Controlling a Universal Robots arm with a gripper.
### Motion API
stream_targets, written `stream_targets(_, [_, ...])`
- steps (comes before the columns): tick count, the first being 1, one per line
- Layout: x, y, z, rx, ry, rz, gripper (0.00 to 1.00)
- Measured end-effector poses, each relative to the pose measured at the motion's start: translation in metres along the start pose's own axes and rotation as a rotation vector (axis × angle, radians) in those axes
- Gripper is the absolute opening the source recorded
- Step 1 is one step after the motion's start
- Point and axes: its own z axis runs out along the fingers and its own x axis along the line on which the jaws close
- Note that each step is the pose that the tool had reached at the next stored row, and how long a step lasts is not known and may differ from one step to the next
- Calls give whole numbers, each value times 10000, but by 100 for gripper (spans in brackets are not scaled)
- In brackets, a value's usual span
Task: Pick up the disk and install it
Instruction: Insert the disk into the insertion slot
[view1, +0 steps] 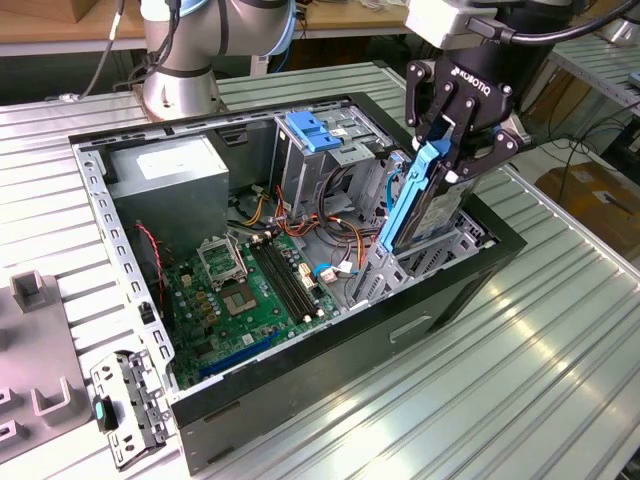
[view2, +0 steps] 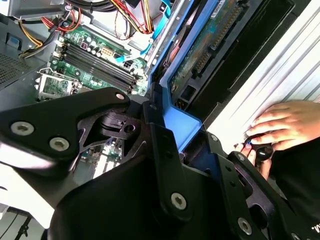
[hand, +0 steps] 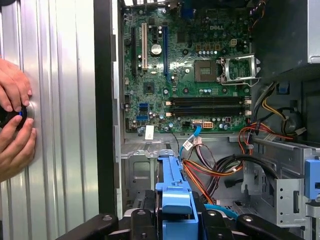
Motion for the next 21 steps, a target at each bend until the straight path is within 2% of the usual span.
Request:
stream_targets(4, [-1, 0, 30, 0, 1, 0, 37])
stream_targets(9, [-2, 1, 98, -5, 2, 0, 37])
stream_targets(17, [-2, 1, 116, -5, -1, -1, 37])
stream_targets(21, [-4, 1, 194, -5, 1, 0, 37])
